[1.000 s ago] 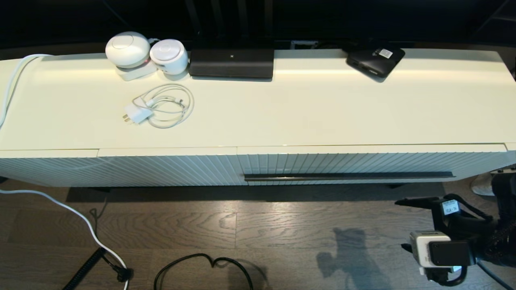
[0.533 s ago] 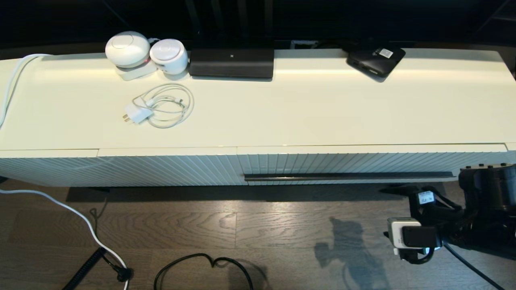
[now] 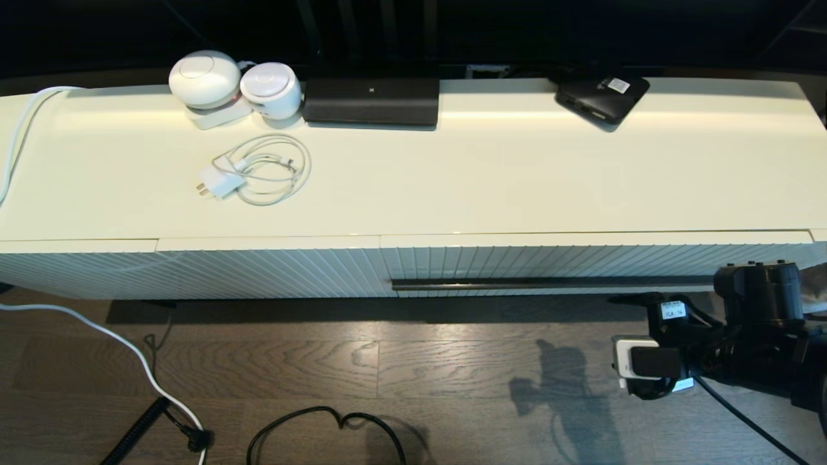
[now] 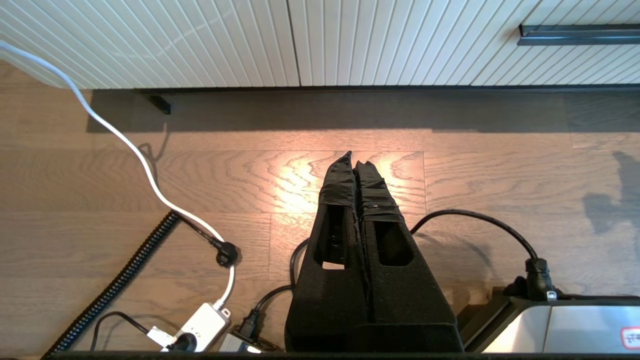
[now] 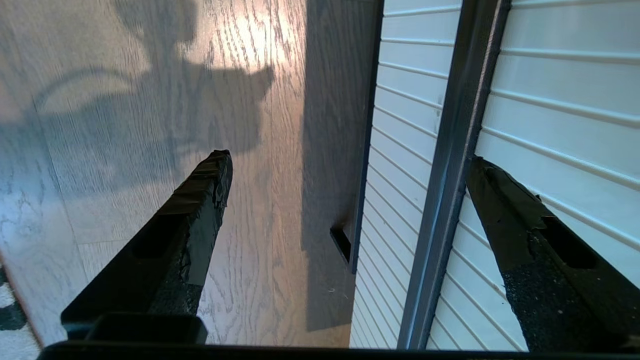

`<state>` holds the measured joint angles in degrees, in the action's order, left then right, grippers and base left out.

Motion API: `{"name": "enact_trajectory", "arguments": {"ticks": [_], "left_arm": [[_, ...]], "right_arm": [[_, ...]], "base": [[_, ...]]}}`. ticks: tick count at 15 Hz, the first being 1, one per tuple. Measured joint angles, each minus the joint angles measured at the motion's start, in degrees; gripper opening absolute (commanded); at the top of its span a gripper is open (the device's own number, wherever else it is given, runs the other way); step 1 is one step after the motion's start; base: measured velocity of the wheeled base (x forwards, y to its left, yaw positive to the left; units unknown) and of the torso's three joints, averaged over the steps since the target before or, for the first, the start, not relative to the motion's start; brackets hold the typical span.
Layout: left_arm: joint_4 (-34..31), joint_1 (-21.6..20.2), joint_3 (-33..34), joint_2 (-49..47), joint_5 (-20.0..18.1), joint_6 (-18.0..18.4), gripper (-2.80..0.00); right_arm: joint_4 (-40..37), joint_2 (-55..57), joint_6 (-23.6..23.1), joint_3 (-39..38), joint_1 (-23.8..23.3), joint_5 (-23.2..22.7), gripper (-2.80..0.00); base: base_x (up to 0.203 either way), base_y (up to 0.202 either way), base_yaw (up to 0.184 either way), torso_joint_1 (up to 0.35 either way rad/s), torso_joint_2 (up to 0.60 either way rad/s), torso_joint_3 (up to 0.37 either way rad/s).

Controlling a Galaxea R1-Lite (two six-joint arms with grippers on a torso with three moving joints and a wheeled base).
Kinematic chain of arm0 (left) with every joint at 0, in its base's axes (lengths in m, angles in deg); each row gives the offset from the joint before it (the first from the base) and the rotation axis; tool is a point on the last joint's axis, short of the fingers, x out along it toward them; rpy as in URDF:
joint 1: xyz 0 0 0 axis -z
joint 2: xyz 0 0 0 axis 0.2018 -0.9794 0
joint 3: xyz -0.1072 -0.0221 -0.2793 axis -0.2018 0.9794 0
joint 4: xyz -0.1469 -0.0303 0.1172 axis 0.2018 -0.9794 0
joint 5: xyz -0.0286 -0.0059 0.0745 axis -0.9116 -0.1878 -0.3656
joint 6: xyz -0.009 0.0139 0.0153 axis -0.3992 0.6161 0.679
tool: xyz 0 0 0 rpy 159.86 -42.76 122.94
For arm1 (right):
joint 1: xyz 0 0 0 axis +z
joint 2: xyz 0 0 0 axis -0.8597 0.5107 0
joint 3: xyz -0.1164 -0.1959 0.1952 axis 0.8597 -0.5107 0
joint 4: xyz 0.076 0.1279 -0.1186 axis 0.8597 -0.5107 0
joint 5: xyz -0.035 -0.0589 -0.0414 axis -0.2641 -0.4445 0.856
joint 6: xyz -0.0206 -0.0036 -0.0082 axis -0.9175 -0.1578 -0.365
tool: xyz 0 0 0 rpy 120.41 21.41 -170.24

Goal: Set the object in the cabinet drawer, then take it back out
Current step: Open the drawer

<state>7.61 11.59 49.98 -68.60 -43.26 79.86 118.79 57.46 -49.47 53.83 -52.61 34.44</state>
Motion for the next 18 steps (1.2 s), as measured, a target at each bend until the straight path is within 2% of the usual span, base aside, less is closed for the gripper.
{"name": "enact_trajectory", "arguments": {"ticks": [6,18], "left_arm": [[-0.01,-0.02,-0.02,0.00,0.01,0.01,-2.80],[-0.01,0.02,0.00,0.00,0.01,0.00,-2.80]], "right_arm": [[6.67,5.68,0.39,2.62,0.22,-0.39,0.00],[11.36,14.23,1.56,8.19,0.32,-0.79,0.00]], "base": [[0.000,0.000,0.000,0.000,0.00,0.000],[0.000,0.000,0.000,0.000,0.00,0.000]]}}
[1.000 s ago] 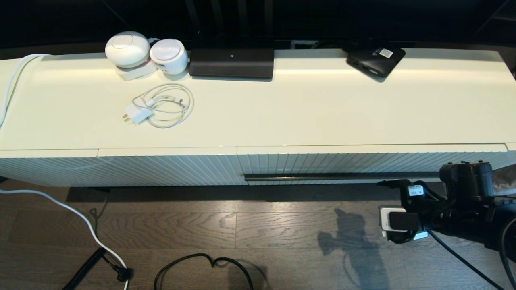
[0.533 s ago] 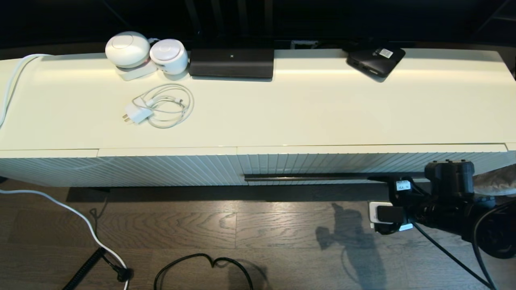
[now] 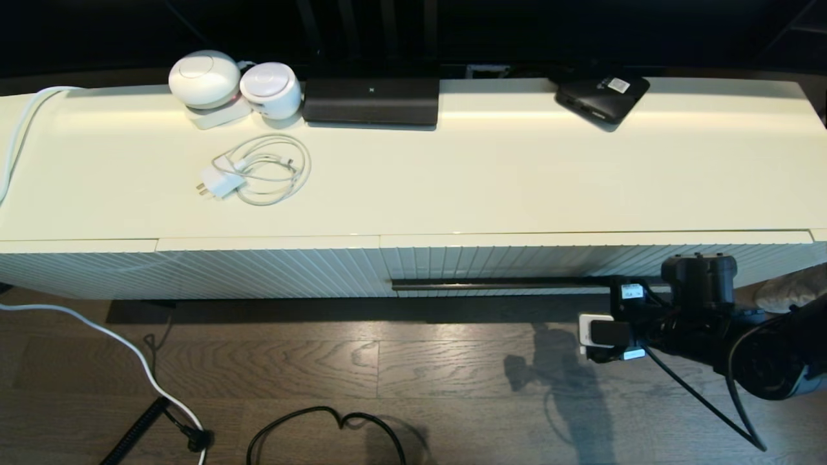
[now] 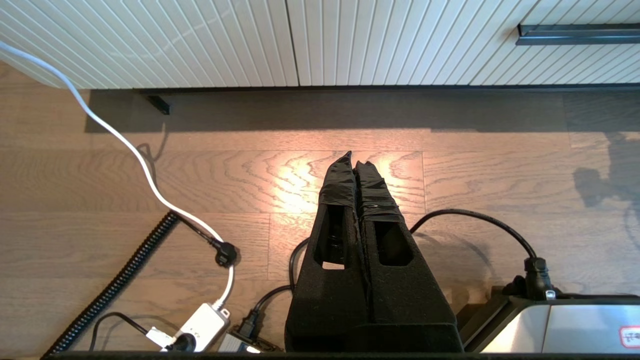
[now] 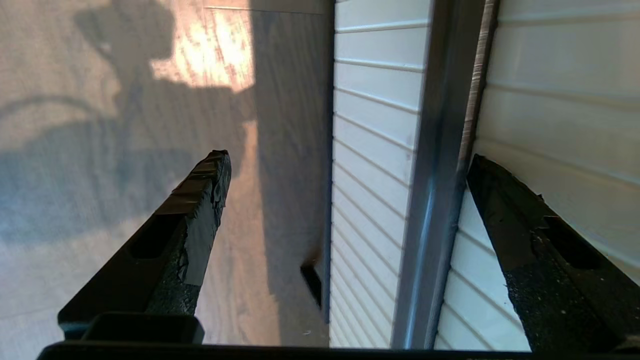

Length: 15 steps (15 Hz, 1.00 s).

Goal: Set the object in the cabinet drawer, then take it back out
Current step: Open the drawer

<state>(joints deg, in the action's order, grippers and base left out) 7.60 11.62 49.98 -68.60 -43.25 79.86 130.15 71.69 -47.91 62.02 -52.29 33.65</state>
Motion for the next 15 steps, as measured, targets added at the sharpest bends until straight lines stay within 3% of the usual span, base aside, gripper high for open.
{"name": "enact_trajectory", "arguments": {"ticks": [15], "left_arm": [[-0.01,-0.02,-0.05,0.00,-0.01,0.03,-2.80]], "right_arm": [[0.78,0.64,-0.44,-3.46,0.02,0.05,0.00]], "base": [[0.000,0.000,0.000,0.000,0.00,0.000]]}}
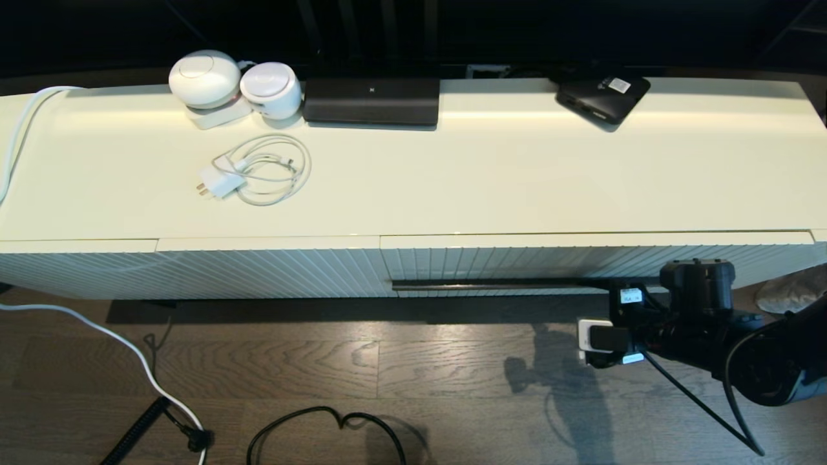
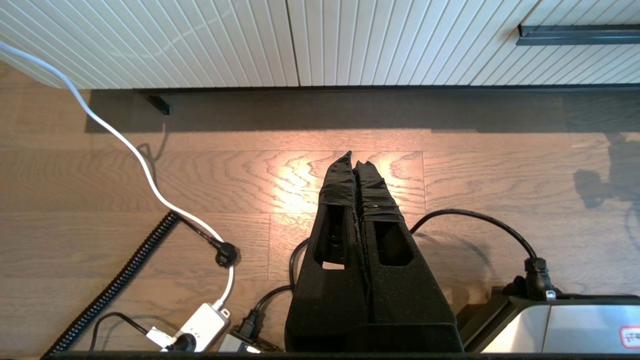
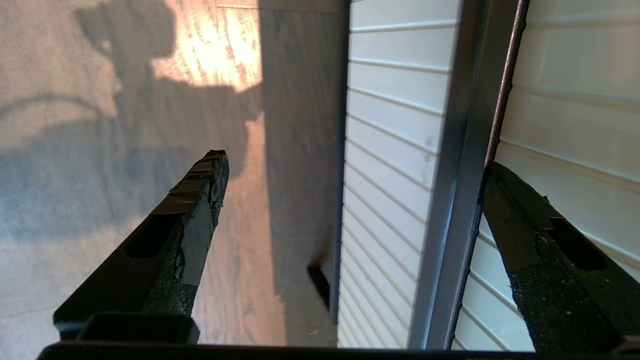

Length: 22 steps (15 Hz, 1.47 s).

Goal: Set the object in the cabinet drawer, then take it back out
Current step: Open the drawer

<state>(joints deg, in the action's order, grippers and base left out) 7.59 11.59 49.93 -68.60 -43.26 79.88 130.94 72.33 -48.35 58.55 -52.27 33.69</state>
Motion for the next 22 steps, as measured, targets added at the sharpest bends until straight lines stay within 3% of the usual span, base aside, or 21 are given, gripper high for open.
{"name": "enact_trajectory", "arguments": {"ticks": [16,22], "left_arm": [[0.01,-0.02,0.02,0.00,0.00,-0.03,-2.80],[0.01,0.02,0.05,0.00,0.00,-0.05,-2.80]], "right_arm": [[-0.57,-5.17,-0.01,-11.47,0.06,0.16,0.00],[-6.78,-17.64,0.25,-14.09,-0.83,-0.34,0.00]], "base": [[0.000,0.000,0.000,0.000,0.00,0.000],[0.000,0.000,0.000,0.000,0.00,0.000]]}}
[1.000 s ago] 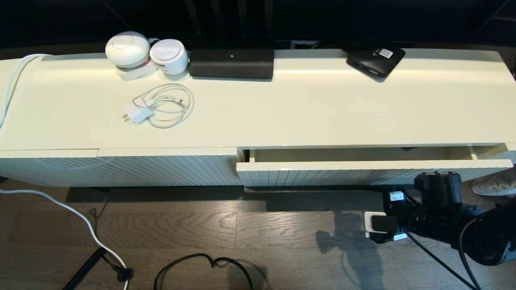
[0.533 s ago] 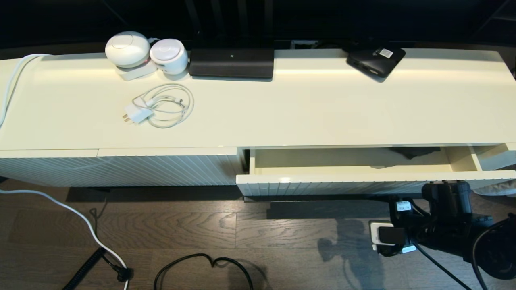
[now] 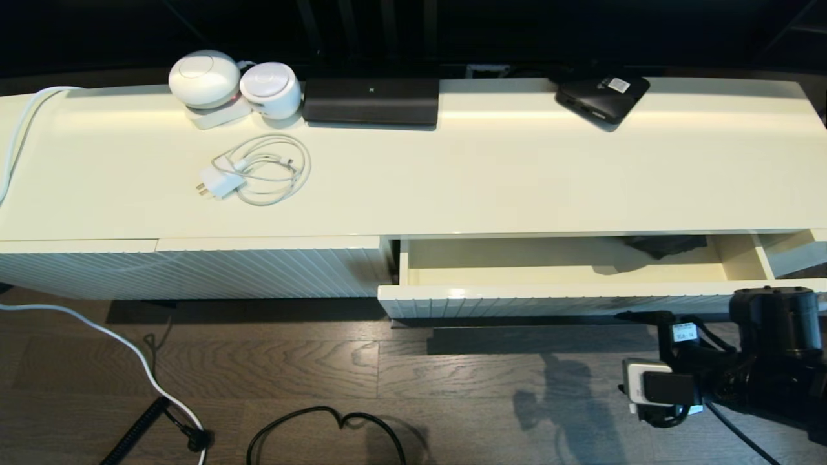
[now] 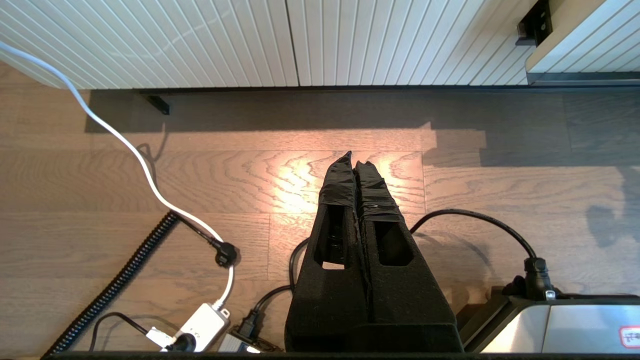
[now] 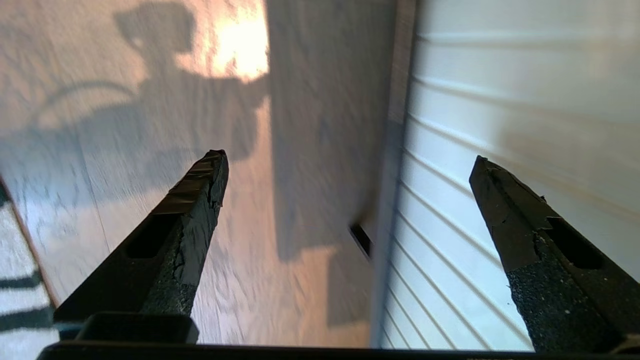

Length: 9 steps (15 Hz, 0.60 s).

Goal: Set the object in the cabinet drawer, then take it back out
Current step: Open the drawer

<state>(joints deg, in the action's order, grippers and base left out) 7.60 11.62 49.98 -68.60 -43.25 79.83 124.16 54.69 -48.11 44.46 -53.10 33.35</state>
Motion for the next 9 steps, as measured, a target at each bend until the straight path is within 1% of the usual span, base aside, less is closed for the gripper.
{"name": "enact_trajectory", "arguments": {"ticks": [3,7,9], "left_arm": [[0.00,0.00,-0.02,0.00,0.00,0.02,-2.80],[0.00,0.00,-0.02,0.00,0.00,0.03,-2.80],[0.00,0.00,-0.02,0.00,0.00,0.02,-2.80]], "right_arm": [[-9.52,-11.11,0.09,-0.33,-1.45,-0.09,0.00],[-25.01,-27.07,0.50,0.63,-2.74,-0.20,0.00],[-32.81,-34.67,1.71,2.11,-3.19,-0.18,0.00]], "base": [[0.000,0.000,0.000,0.000,0.00,0.000],[0.000,0.000,0.000,0.000,0.00,0.000],[0.000,0.000,0.000,0.000,0.00,0.000]]}}
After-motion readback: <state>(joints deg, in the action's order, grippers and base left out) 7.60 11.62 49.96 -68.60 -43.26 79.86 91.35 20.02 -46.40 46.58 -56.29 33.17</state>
